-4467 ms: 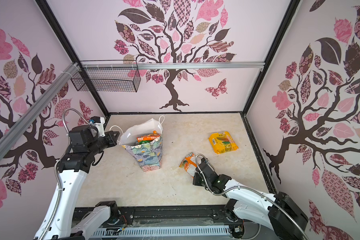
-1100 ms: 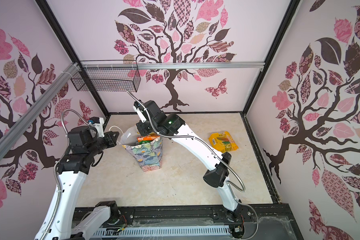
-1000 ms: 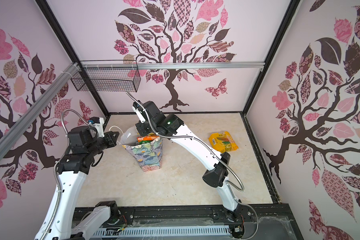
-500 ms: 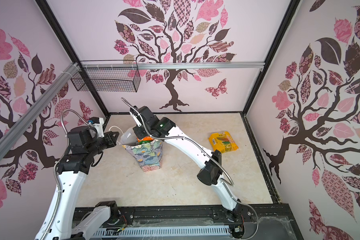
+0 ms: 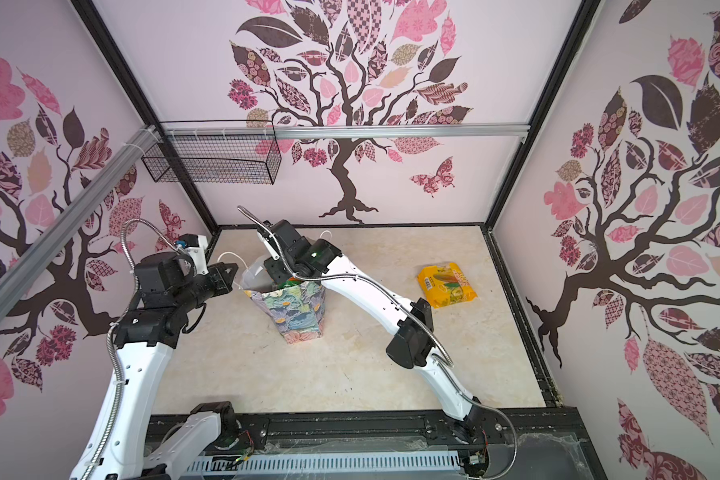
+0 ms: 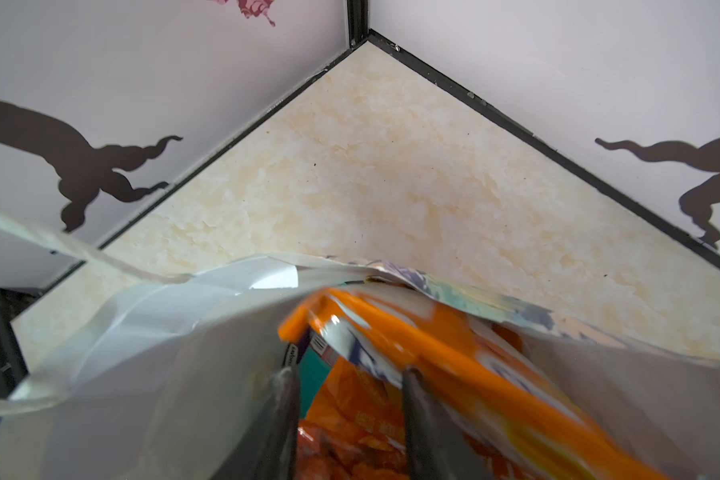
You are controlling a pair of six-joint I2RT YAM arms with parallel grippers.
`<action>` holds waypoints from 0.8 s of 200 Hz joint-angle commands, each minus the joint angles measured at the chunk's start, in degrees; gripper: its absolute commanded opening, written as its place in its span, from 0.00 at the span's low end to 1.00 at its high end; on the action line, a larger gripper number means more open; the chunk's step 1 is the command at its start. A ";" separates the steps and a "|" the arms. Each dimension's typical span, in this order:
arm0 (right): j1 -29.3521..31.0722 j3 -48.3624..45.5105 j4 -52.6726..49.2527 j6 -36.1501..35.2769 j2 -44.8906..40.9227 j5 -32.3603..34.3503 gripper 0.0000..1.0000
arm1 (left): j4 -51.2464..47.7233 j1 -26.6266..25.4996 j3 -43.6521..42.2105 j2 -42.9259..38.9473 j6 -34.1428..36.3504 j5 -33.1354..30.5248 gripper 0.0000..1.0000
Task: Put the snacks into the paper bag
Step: 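Lower the orange packet into the bag and open the right gripper, then move the right gripper back toward the yellow packet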
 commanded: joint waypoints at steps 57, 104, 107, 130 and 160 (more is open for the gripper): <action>2.54 3.53 0.75 1.23 -10.92 -0.51 0.50 | 2.80 0.84 -1.32 -0.49 -0.57 1.10 0.05; 2.55 -6.31 3.33 0.23 -19.67 4.31 0.51 | 3.15 0.85 -1.46 -0.80 -0.69 1.27 0.05; 2.54 -6.66 3.19 0.17 -20.06 4.61 0.51 | 3.13 0.86 -1.49 -0.84 -0.63 1.27 0.05; 2.62 -10.56 3.09 0.41 -23.45 7.87 0.54 | 3.27 0.83 -1.53 -0.99 -0.67 1.27 0.05; 2.55 -19.02 5.87 -0.15 -29.85 13.16 0.68 | 3.44 0.86 -1.49 -1.10 -0.78 1.27 0.06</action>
